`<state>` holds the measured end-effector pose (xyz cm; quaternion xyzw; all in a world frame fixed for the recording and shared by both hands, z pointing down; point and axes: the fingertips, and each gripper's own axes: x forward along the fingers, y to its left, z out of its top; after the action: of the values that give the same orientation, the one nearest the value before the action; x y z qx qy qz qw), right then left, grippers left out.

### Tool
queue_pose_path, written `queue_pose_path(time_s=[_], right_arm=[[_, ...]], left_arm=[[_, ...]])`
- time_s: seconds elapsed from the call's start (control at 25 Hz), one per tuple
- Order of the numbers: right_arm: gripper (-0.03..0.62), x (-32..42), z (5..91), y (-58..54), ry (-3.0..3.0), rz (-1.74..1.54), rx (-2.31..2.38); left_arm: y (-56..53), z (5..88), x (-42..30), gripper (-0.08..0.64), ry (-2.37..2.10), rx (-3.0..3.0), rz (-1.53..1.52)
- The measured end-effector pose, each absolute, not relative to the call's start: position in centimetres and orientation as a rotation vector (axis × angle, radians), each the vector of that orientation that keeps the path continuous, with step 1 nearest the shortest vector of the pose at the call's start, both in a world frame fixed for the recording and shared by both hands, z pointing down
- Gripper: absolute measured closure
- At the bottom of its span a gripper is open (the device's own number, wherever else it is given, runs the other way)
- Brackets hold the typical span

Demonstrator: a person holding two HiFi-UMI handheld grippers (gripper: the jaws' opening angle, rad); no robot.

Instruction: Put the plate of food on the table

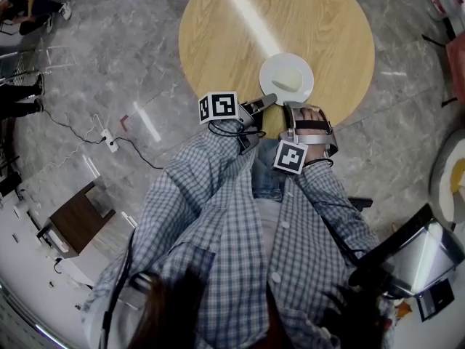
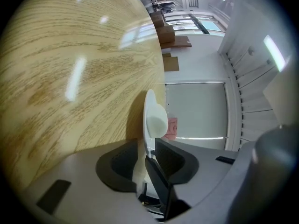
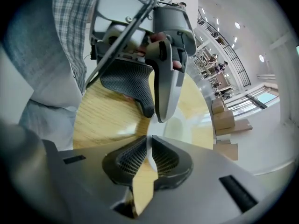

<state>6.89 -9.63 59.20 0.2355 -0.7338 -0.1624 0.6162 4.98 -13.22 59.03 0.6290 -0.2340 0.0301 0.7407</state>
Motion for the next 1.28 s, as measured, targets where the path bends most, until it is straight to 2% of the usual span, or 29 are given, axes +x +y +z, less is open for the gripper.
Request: queue_pose_path(time_s=[0.44,0.6,0.72,0.92,1.0,1.08,1.12,1.2,1.28], right_arm=[[0.548,7.5,60.7,-10.5,-1.711,-0.287,0.534],[0.541,7.4,60.9,-9.9,-1.801,-0.093,0.541],[0.502,7.6,60.6,-10.0,-1.864,0.059,0.585],[0.5,8.1,58.3,-11.5,-1.999,0.313,0.8],[0.505,8.6,56.7,-12.2,-2.078,0.475,0.934],[0.573,9.4,54.9,-12.7,-2.154,0.655,1.068],[0.579,9.9,54.3,-12.9,-2.177,0.729,1.13],[0.584,11.0,53.9,-13.4,-2.184,0.819,1.245],[0.584,11.7,54.0,-13.7,-2.182,0.847,1.321]], left_arm=[[-12.8,59.3,3.7,0.46,-0.543,1.341,0.047],[-12.4,59.4,3.6,0.46,-0.554,1.352,0.063],[-12.2,59.5,3.6,0.46,-0.559,1.358,0.076],[-12.6,59.2,3.0,0.46,-0.604,1.397,0.082],[-12.7,58.6,2.8,0.46,-0.623,1.439,0.094],[-13.0,57.6,2.9,0.462,-0.627,1.487,0.089],[-13.2,57.1,2.8,0.466,-0.629,1.513,0.078],[-14.0,56.1,2.5,0.542,-0.642,1.569,0.045],[-14.8,55.4,2.2,0.552,-0.645,1.632,0.017]])
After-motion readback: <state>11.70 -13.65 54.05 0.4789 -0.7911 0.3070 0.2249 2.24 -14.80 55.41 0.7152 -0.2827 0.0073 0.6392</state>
